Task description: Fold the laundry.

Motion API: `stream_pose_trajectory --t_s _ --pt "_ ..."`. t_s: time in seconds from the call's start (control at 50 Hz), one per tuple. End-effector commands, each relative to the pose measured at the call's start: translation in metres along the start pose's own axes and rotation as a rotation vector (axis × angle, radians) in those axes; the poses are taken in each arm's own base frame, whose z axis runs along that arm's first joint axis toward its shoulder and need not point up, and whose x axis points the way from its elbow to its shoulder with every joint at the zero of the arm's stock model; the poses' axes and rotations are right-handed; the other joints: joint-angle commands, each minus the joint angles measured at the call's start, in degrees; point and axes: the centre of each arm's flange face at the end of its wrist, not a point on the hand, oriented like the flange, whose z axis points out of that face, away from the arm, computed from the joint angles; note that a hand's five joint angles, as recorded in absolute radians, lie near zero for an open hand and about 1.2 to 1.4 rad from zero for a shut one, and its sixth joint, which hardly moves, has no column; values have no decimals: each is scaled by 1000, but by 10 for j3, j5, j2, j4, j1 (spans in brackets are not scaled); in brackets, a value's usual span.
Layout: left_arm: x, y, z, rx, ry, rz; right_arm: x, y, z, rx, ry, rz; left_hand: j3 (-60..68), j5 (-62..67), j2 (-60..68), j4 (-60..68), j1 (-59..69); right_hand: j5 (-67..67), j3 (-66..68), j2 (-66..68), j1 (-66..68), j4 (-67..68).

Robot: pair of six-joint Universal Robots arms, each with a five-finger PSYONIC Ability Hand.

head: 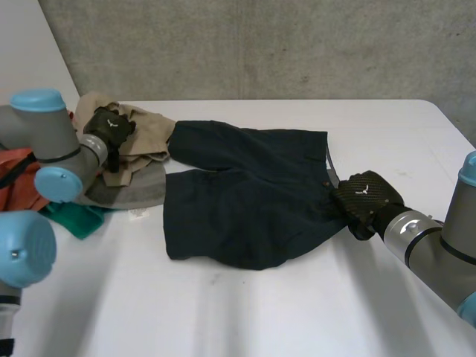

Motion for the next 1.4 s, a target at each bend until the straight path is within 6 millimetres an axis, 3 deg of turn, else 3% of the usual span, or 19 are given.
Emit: stream_pose_trajectory --t_s 0.02,0.08,0.12,0.18,0.32,0.4,0.42,0.48,0.68,0.78,0.86,0.94,1.08,1.16,1.24,1.26,1.32,1.34,1.4 --pt "-25 20 21 -37 -244 115 1 0 1 4 7 0 541 549 540 552 536 137 119 127 164 116" --pt "-58 46 31 -92 -464 175 2 0 2 6 10 1 541 549 540 552 536 137 119 127 164 116" --pt "-68 51 32 -109 -526 223 2 -1 2 9 12 1 541 549 540 552 536 137 119 127 164 116" --pt "-77 44 29 -118 -558 268 2 -2 2 12 13 -1 541 549 540 552 536 137 119 127 164 116" --pt "-87 38 21 -151 -545 169 1 -2 2 11 11 0 541 549 540 552 536 137 119 127 164 116" --pt "-80 31 22 -102 -500 137 1 -2 1 11 11 0 539 548 539 550 534 137 119 127 164 116" --pt "-75 29 21 -84 -470 125 2 -3 1 15 13 -1 278 286 277 289 273 137 119 127 164 116" --pt "-69 17 15 -54 -409 119 4 -6 1 23 17 4 -159 -151 -160 -148 -164 137 119 127 164 116" --pt "-63 -19 -35 -61 -226 -7 12 -30 -7 83 44 3 -159 -151 -160 -148 -164 137 119 127 164 116" --pt "-44 -32 -68 -42 -24 -65 15 -34 -9 96 55 2 -159 -151 -160 -148 -164 137 119 127 164 116" --pt "-12 -25 -86 -49 128 -86 14 -31 -9 88 51 5 -159 -151 -160 -148 -164 137 119 127 164 116" --pt "7 -10 -85 -83 146 -59 11 -29 -9 80 42 3 -159 -151 -160 -148 -164 137 119 127 164 116" --pt "16 20 -63 -124 77 40 9 -27 -8 77 38 4 -159 -151 -160 -148 -164 137 119 127 164 116" --pt "15 31 -50 -121 48 81 9 -27 -7 76 37 5 -55 -46 -55 -44 -60 137 119 127 164 116" --pt "11 45 -34 -134 20 101 10 -26 -7 74 39 6 346 355 346 358 341 137 119 127 164 116" --pt "6 50 -28 -142 -2 103 11 -26 -7 74 43 9 539 547 538 550 534 137 119 127 164 116" --pt "-12 58 -19 -183 -95 108 12 -25 -7 73 45 11 541 549 540 552 536 137 119 127 164 116" --pt "-31 64 -15 -240 -216 104 12 -25 -7 69 45 12 541 549 540 552 536 137 119 127 164 116" --pt "-60 75 -11 -326 -409 92 12 -25 -8 71 46 11 541 549 540 552 536 137 119 127 164 116"
